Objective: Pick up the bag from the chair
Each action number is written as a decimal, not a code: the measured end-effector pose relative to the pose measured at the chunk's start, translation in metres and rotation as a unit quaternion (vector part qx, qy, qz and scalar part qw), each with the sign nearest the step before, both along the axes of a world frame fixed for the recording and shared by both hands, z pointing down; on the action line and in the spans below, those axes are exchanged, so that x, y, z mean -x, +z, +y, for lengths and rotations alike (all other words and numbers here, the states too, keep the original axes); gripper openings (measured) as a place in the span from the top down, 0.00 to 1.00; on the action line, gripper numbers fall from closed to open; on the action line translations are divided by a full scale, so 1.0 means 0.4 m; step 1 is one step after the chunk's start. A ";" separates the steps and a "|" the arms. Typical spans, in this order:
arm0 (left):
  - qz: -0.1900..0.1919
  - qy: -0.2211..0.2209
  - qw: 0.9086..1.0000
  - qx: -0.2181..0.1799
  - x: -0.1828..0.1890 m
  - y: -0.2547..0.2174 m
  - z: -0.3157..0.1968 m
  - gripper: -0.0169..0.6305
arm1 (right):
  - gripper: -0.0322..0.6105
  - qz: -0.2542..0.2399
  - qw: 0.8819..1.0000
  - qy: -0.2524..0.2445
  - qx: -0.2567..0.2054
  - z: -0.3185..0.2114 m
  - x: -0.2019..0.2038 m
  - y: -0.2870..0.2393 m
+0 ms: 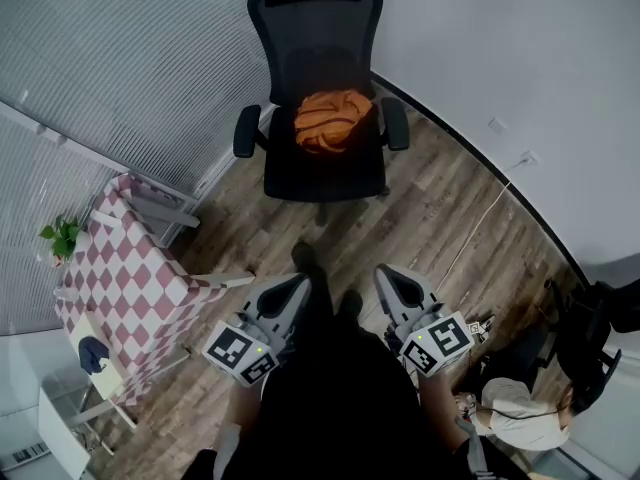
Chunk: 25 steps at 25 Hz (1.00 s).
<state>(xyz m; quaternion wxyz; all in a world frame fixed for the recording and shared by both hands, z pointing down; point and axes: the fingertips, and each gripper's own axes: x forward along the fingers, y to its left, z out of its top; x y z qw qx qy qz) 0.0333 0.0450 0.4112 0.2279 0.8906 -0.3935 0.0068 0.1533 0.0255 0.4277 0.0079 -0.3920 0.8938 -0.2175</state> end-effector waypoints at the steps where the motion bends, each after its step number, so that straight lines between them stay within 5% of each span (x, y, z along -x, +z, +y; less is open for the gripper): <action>1: 0.002 0.002 1.000 0.000 0.007 0.002 -0.020 0.92 | 0.92 0.002 1.000 0.001 0.000 -0.018 0.007 0.001; 25: 0.029 0.039 0.998 -0.031 0.274 -0.027 -0.585 0.92 | 0.92 0.049 0.998 0.022 -0.031 -0.547 0.278 -0.070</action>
